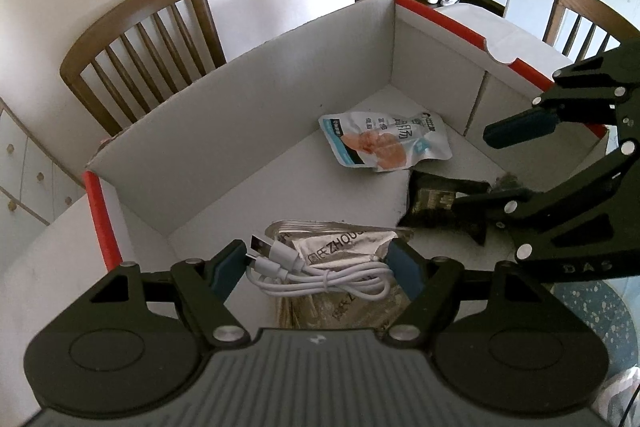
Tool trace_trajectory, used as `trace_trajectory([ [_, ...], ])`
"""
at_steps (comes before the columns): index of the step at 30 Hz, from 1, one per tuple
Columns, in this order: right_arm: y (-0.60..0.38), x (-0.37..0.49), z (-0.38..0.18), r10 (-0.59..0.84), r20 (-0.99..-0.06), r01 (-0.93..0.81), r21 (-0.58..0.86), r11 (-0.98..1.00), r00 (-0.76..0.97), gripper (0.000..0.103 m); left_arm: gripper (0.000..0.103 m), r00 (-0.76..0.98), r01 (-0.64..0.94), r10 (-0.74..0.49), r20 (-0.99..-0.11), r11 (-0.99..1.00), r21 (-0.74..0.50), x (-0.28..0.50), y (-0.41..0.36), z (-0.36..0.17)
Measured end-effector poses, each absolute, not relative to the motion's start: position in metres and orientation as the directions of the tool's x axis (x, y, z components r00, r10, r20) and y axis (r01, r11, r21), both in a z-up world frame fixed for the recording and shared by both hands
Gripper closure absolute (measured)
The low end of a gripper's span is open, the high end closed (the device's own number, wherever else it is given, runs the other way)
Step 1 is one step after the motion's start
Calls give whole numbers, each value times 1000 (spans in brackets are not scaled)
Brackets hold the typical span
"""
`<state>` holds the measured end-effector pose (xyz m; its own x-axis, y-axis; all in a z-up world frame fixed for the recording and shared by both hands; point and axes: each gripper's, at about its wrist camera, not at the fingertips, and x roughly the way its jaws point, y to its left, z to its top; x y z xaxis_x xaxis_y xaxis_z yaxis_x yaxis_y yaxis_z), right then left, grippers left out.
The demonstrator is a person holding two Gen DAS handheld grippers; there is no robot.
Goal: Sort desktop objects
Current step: 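Lower the black bag into the box and open the right gripper, then lower the white cable into the box and open the left gripper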
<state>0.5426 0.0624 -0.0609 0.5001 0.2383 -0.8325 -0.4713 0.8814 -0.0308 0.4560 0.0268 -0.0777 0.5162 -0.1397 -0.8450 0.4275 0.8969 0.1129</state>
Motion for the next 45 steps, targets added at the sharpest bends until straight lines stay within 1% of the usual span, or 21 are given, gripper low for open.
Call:
trace_trajectory([
  [21,54,528,-33,248,-806,-453,-28,891,538,47,25,555,408,-137,-821,904,125,438,26,-50],
  [45,32,485,21,287,-740,-440,-14,898,609,48,25,624,363,-140,-769,923,126,385,19,5],
])
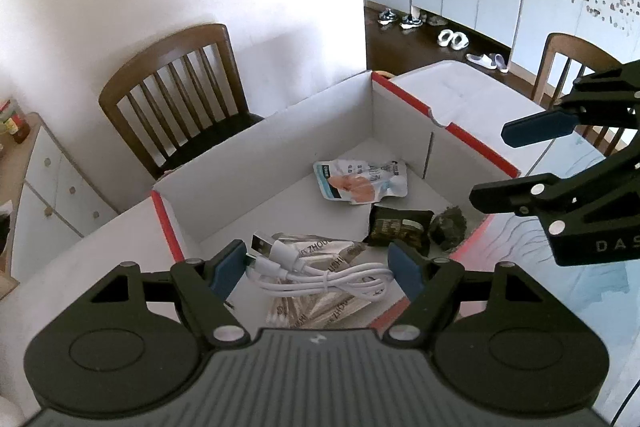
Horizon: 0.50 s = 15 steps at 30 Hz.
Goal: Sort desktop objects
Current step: 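Lower the white cable into the box and open the left gripper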
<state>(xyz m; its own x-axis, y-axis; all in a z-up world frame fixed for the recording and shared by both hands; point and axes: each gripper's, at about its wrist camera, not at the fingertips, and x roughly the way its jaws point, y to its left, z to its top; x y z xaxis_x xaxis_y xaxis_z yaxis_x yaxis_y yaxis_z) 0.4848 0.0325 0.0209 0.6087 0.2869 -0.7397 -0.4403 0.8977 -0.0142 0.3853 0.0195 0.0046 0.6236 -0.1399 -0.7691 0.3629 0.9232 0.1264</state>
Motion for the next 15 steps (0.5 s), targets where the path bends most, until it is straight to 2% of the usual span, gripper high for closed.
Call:
trace_trajectory([
  [10,21,462,39,311,-708,-436,5,900,634,47,25,650,345,-135,-748,929,133,363,16,18],
  [13,18,457,42,311,-702,-431,6,903,641,48,25,667,333,-105,-737,927,170,366,13,16],
  [15,17,456,43,310,-701,-427,8,904,643,48,25,661,323,-107,-743,934,152,376,15,11],
])
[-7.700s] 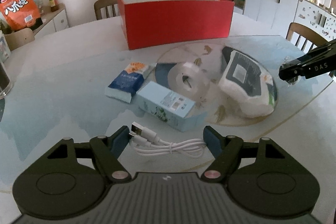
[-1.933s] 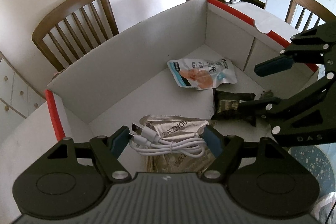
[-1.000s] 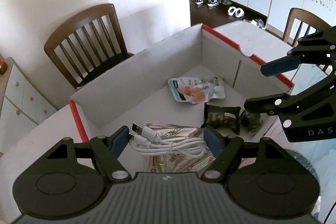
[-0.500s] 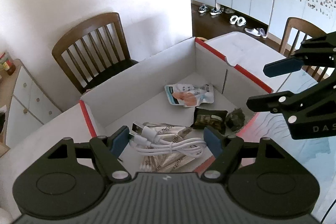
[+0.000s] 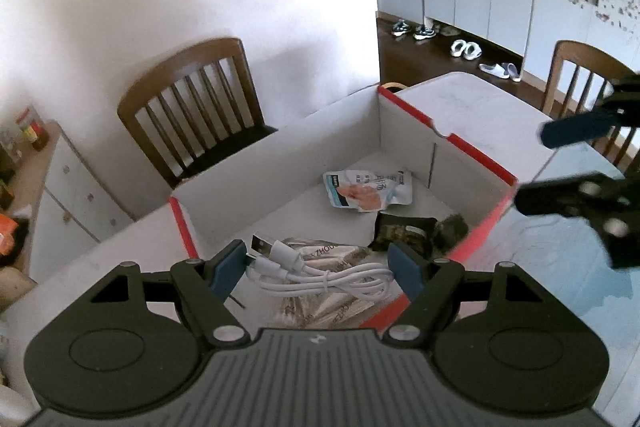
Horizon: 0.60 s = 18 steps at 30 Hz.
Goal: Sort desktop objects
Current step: 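Lower the white cable into the box and open the left gripper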
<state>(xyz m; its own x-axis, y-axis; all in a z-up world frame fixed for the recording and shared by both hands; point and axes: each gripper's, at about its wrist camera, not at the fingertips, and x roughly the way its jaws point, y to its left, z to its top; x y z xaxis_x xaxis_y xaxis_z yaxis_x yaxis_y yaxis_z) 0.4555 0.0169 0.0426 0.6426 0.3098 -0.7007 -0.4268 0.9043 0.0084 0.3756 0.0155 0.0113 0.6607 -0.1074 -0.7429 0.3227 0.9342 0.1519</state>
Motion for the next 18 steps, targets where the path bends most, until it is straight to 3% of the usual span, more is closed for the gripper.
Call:
trace_trajectory([
  [9,12,450,40,302,-702,-413,12,910,645,47,24,649,285,-53,-759,942,178,404,16,-31],
  [11,11,450,38,304,-705,-413,17,911,641,47,18,659,272,-41,-751,944,188,405,17,-33],
  [13,11,449,37,305,-705,-413,18,910,640,48,2,672,259,-32,-740,946,194,406,18,-31],
  [18,11,448,37,301,-703,-405,20,914,644,48,0,689,230,-20,-725,954,191,407,24,-24],
])
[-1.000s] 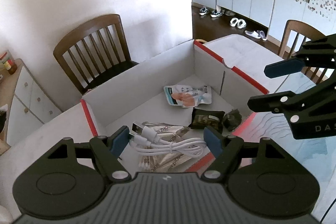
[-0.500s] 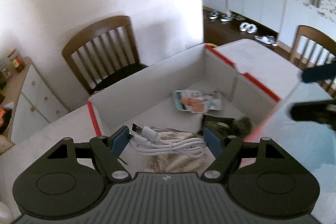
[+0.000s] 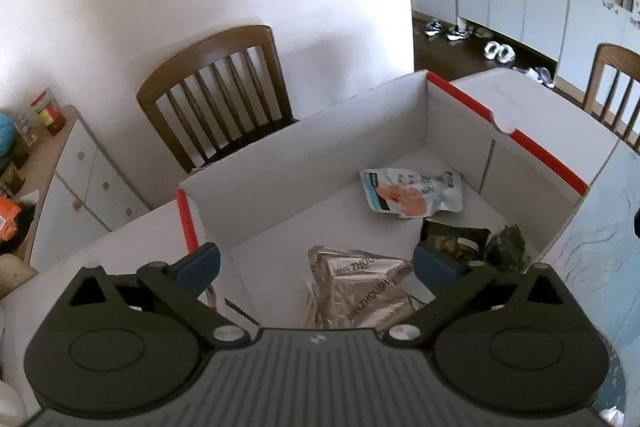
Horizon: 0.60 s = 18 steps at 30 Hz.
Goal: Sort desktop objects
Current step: 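Lower the white cable into the box and open the left gripper, then withdraw both open grippers from the box back toward the item pile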
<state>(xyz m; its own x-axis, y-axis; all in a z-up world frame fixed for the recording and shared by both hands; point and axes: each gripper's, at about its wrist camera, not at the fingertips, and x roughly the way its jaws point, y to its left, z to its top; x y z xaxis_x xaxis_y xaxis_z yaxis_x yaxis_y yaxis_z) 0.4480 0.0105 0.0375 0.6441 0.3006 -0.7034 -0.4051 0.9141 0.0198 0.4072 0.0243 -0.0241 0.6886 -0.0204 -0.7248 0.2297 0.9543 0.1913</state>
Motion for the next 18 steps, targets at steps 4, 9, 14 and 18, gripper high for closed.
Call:
trace_trajectory([
  [4,10,448,37,301,-702,-405,19,914,645,48,0,686,222,-33,-727,961,166,403,29,-19],
  [9,9,446,38,302,-701,-407,18,913,646,48,0,685,219,-54,-727,966,135,391,31,-12],
  [14,8,441,41,306,-697,-412,17,911,648,48,0,682,219,-77,-727,970,103,375,30,-5],
  [18,5,434,45,310,-693,-416,16,909,651,48,0,688,225,-85,-720,969,101,360,25,4],
])
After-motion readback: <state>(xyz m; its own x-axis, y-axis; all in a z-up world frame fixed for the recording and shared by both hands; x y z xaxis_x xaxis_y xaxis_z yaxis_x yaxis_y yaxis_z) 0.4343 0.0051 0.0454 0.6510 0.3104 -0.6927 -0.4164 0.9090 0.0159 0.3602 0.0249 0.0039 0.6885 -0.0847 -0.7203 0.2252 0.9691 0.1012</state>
